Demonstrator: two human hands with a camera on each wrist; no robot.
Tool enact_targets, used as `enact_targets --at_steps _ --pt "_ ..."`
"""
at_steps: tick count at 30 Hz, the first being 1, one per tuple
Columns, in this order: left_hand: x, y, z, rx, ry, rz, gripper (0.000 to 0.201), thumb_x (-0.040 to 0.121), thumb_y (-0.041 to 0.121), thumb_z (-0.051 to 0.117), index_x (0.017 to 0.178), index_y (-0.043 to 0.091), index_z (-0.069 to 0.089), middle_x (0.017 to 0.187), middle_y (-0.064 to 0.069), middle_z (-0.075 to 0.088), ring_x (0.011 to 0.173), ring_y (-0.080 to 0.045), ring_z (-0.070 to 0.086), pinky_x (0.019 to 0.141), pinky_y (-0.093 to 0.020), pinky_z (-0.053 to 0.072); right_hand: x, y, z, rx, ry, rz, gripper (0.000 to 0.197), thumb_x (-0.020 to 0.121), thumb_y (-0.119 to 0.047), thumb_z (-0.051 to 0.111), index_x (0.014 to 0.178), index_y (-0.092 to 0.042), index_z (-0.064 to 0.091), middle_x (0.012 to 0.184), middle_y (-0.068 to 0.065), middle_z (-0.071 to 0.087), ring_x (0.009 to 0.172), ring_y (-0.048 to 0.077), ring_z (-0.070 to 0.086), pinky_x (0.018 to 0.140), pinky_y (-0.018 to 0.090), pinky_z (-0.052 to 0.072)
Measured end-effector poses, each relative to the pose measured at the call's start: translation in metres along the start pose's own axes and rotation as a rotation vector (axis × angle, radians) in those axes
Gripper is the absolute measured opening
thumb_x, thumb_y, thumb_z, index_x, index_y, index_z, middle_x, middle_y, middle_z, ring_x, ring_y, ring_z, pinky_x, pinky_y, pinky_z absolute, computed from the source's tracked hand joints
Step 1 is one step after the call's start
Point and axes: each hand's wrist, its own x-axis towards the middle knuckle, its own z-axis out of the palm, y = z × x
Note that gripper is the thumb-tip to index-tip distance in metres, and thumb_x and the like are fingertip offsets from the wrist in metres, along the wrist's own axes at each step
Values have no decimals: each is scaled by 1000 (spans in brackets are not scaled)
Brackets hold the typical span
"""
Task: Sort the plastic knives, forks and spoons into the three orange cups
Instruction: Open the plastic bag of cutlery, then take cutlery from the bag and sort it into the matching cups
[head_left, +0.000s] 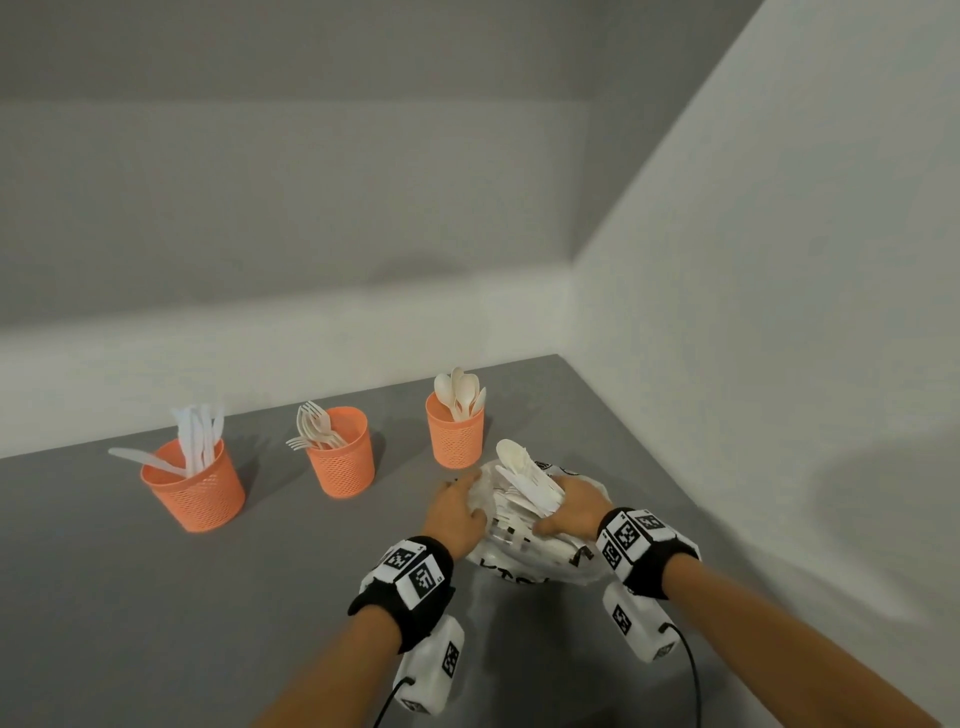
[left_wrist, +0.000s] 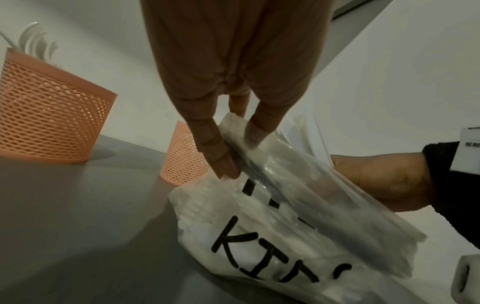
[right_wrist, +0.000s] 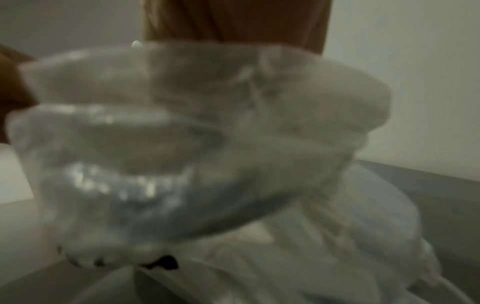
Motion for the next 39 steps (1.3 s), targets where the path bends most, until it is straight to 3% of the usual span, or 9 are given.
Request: enact_targets --at_steps 9,11,15,18,21,25,28,31,39 --pt "8 -1 0 -184 -177 13 58 93 16 49 146 14 25 147 -9 34 130 -31 42 108 -45 37 -8 -25 -32 590 110 15 9 80 -5 68 81 -6 60 72 7 60 64 18 58 66 24 54" --pt "5 3 -3 -213 -15 22 46 92 12 49 137 9 40 138 -12 46 128 -29 45 109 -42 36 -10 -36 -44 783 156 20 10 82 -2 66 77 -6 58 65 6 58 51 12 58 51 15 52" --pt "-17 19 -24 -645 324 -49 19 95 5 43 104 3 59 88 -6 60 82 -23 58 79 -33 49 -14 -64 -54 1108 201 -4 10 84 -4 65 79 -11 58 69 7 60 59 15 61 58 25 55" --pt "-33 19 -34 -1199 100 -293 24 99 15 35 91 3 55 80 -10 56 72 -19 54 65 -26 47 -17 -92 -44 1227 190 -36 9 82 -4 66 78 -10 61 70 7 61 62 17 61 62 29 55" --pt "-39 5 -40 -1475 -95 -511 43 100 33 31 95 -4 52 92 -22 56 82 -29 57 65 -39 55 -22 -125 -25 1305 157 -65 7 81 -5 68 82 -9 62 72 7 62 62 16 61 66 29 55" --pt "-41 -14 -60 -1717 -133 -505 55 99 42 29 102 -7 53 93 -23 57 85 -31 57 59 -40 58 -26 -168 9 1376 191 -75 15 79 1 68 92 -5 64 83 13 63 61 15 62 60 26 54" --pt "-46 -28 -82 -1671 -32 -473 44 100 34 32 93 -2 57 81 -15 58 63 -22 60 48 -28 56 -27 -195 30 1317 168 -39 11 77 2 69 76 -5 61 71 11 62 61 19 60 58 26 53" --pt "-49 -47 -97 -1460 62 -517 38 98 38 39 82 7 57 60 -6 54 35 -10 51 34 -14 43 -28 -219 47 1260 80 -76 21 75 1 71 93 2 61 76 10 64 64 16 62 52 17 52" --pt "-59 -83 -141 -1393 68 -516 45 98 45 31 73 14 51 38 2 40 23 -2 29 25 -7 17 -17 -270 80 1135 -241 -196 15 75 -1 72 78 -13 63 77 7 64 73 14 63 67 17 52"
